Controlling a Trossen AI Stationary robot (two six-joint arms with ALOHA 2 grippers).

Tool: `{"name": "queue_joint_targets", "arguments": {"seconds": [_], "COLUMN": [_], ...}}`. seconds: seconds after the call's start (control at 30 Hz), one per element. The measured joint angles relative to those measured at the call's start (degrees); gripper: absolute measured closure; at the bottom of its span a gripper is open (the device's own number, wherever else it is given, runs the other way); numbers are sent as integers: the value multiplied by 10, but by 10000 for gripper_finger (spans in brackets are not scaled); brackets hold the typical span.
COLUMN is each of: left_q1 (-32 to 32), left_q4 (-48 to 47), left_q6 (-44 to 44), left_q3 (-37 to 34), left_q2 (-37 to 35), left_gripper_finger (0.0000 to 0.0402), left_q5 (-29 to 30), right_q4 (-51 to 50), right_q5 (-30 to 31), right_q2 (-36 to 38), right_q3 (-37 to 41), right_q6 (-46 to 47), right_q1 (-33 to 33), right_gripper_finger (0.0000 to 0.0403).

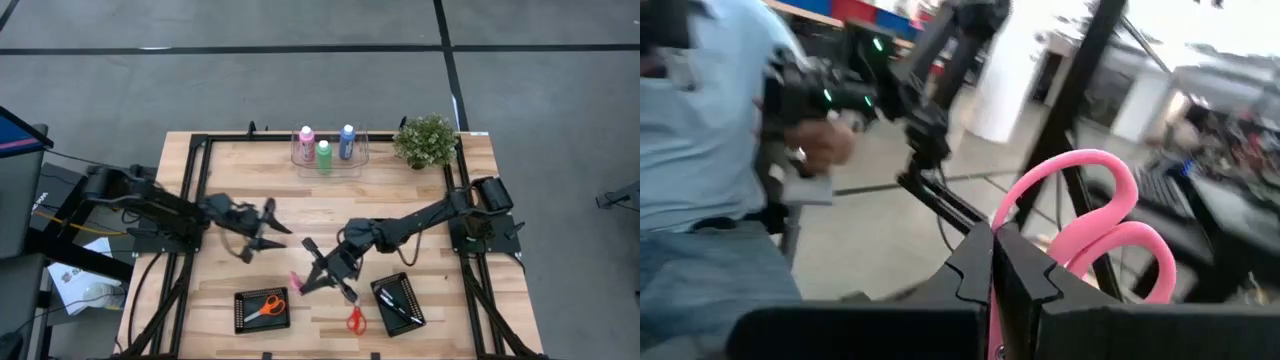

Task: Pick & Place Paint Supplies
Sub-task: Put the pink scissors into the left black bin

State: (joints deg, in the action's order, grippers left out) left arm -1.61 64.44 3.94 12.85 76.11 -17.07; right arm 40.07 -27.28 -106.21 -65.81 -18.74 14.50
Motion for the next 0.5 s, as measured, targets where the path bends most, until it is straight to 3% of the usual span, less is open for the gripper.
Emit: {"name": "queue_joint_targets", "arguments": {"seconds": [0.23, 0.5], "left_q1": [-33, -32], "left_q4": [-37, -109], "left_q6": [-20, -35], "left_q3": [-67, -73], "left_q2": [-190, -282], "left_gripper_finger": [225, 225], "left_q5": [122, 146], "right_q4": [58, -76], "right_q5": [-12, -53], "right_q2": [-119, -241], "right_q3": [-59, -231], "right_q6": [77, 90], "right_q1": [-20, -22], "right_gripper_finger": [403, 403]}}
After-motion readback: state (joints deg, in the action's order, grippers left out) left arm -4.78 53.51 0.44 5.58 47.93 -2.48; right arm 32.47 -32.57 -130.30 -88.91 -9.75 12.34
